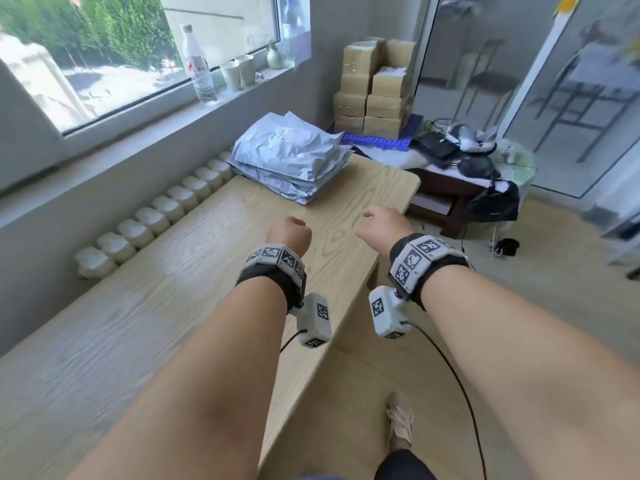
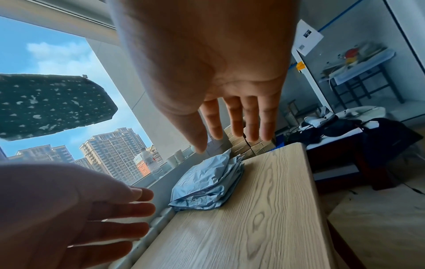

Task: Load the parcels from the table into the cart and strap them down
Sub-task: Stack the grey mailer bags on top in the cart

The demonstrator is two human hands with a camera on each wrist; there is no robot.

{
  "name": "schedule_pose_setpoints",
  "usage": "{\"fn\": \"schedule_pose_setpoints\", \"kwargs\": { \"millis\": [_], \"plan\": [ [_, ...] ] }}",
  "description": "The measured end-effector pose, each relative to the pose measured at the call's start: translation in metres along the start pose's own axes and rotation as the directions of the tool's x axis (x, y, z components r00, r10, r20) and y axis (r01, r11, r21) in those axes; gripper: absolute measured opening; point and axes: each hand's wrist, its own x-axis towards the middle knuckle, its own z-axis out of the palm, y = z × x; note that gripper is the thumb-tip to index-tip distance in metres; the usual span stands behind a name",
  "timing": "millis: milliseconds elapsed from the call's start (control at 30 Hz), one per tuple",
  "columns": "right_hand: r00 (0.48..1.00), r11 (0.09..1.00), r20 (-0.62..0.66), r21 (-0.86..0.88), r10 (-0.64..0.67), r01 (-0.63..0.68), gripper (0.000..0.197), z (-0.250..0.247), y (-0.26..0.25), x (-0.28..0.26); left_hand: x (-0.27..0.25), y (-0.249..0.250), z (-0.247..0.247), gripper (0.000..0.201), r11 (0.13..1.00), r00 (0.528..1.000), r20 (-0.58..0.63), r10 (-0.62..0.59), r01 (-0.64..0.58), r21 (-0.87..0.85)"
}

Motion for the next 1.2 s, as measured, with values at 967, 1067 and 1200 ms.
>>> {"fn": "schedule_pose_setpoints", "kwargs": {
  "millis": [967,1067,1200],
  "plan": [
    [0.946,0.966,0.209,-0.026,-0.248,0.259,0.050,-0.047,0.001,0.402,0.297,0.103,0.083,0.034,0.939,0.930,-0.131,-0.343,0.334,-0.087],
    [0.949,0.972,0.209,0.028,-0.234,0.234,0.050,-0.042,-0.012,0.434,0.320,0.104,0.082,0.045,0.908,0.907,-0.128,-0.401,0.376,-0.185],
    [0.944,0.969,0.219,0.050,-0.249,0.244,0.057,-0.030,-0.035,0.482,0.354,0.103,0.081,0.052,0.872,0.876,-0.157,-0.457,0.405,-0.276]
  ]
}}
